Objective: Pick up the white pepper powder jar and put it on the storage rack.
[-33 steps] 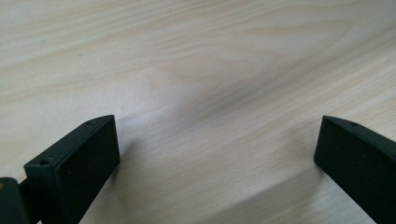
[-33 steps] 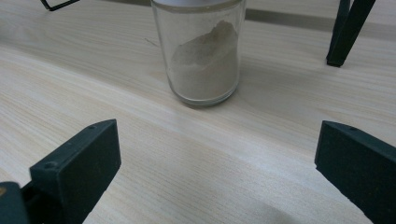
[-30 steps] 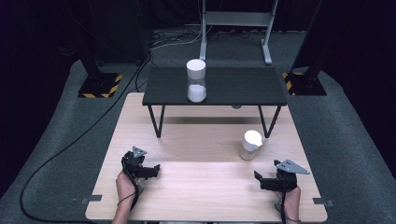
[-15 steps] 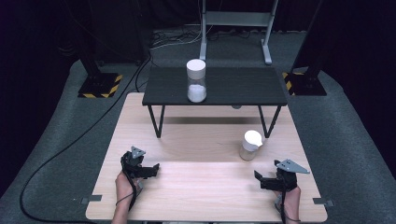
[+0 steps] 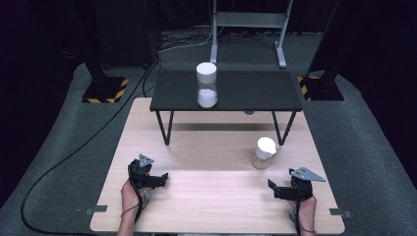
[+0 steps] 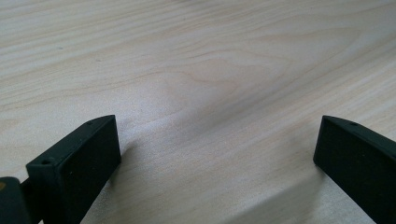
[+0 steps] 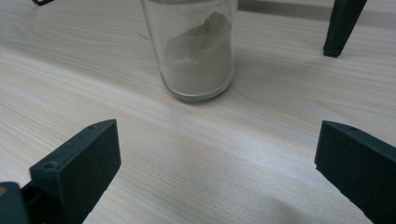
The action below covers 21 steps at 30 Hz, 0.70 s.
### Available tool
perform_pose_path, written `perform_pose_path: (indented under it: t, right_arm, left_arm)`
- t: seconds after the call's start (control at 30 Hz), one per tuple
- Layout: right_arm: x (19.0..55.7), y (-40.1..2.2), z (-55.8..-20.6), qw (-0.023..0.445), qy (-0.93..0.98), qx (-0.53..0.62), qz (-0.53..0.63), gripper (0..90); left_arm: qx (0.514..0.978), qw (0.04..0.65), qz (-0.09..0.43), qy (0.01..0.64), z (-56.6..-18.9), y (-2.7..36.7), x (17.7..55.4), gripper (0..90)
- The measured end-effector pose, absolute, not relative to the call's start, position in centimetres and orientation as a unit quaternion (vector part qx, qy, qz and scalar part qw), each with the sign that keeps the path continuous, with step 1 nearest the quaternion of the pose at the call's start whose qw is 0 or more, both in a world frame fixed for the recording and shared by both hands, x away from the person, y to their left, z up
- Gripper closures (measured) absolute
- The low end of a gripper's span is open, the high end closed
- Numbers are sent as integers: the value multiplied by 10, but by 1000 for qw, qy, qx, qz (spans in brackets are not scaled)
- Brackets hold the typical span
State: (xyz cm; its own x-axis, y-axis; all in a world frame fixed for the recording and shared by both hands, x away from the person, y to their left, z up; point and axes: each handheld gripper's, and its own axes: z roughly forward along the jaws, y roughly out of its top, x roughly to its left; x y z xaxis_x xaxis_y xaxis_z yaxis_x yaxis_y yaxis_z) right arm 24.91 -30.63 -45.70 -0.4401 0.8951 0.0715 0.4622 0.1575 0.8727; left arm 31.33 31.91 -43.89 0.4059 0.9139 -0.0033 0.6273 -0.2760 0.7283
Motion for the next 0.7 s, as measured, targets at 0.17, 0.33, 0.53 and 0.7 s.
perform_pose_path:
  t: [0.17,0.33,0.53,0.7]
  right_arm:
    - [249,-298,-454,252,722,480,429,0]
    - [253,-291,-450,259,724,490,410,0]
    - [262,-285,-438,265,728,470,423,0]
    - [279,-272,-430,275,732,449,432,0]
  left_arm:
    - [771,331,218,498,-439,318,313,4]
    - [770,333,217,500,-439,319,313,4]
    - [770,333,214,501,-439,319,314,3]
    - [770,333,215,501,-439,319,314,3]
